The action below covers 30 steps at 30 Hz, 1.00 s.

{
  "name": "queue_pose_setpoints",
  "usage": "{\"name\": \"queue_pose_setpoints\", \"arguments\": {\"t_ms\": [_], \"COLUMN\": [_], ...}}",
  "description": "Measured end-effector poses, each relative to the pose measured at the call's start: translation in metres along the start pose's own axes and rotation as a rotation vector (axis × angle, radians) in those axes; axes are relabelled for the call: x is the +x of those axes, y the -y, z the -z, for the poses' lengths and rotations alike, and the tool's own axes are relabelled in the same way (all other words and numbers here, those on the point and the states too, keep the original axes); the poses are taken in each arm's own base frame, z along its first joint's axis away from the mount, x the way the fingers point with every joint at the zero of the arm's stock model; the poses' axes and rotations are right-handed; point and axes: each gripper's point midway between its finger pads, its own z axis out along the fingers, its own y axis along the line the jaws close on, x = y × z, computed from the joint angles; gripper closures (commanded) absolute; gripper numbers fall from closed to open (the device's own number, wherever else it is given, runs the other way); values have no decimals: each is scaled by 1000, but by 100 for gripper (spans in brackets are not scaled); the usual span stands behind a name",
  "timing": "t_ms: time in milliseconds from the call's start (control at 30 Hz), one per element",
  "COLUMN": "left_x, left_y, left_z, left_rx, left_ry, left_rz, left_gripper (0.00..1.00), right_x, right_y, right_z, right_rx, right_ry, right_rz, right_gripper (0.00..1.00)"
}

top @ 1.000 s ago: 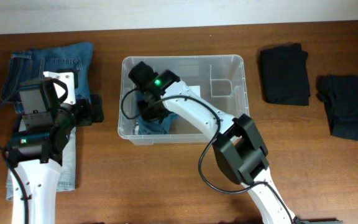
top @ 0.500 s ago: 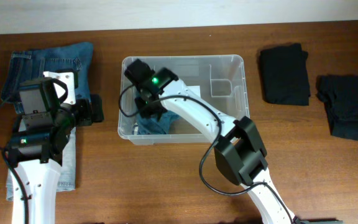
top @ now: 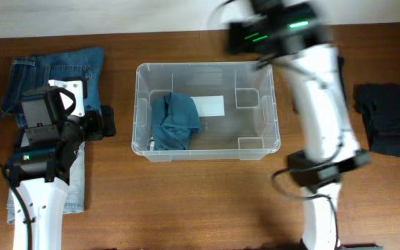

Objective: Pack container
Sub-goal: 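Release the shirt and move the right gripper to the black clothes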

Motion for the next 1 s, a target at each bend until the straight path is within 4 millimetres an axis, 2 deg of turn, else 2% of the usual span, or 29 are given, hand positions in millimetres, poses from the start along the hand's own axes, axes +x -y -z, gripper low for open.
{"name": "queue_pose_setpoints", "arguments": {"t_ms": [67, 167, 233, 333, 500, 667, 800, 1000], "left_x": [0, 0, 0, 0, 0, 0, 0, 0], "left_y": [0, 0, 0, 0, 0, 0, 0, 0], "left_z": [0, 0, 0, 0, 0, 0, 0, 0], "left_rx": [0, 0, 0, 0, 0, 0, 0, 0], "left_ry": [0, 0, 0, 0, 0, 0, 0, 0], "left_rz": [0, 0, 0, 0, 0, 0, 0, 0], "left_gripper": [1, 1, 1, 1, 1, 1, 1, 1], "right_x": [-10, -13, -10, -3, 17, 52, 77, 88], "right_y": [61, 134, 175, 215, 254, 285, 296, 293], "right_z": [-2, -15, -27, -51, -93, -131, -155, -177], "right_rx": [79, 156, 173, 129, 42, -21, -126, -225], "right_ry": [-9, -50, -84, -142, -213, -295, -306, -267], "right_rz": [-105, -218, -239, -194, -98, -18, 21, 45], "right_gripper": [1, 1, 1, 1, 1, 1, 1, 1]}}
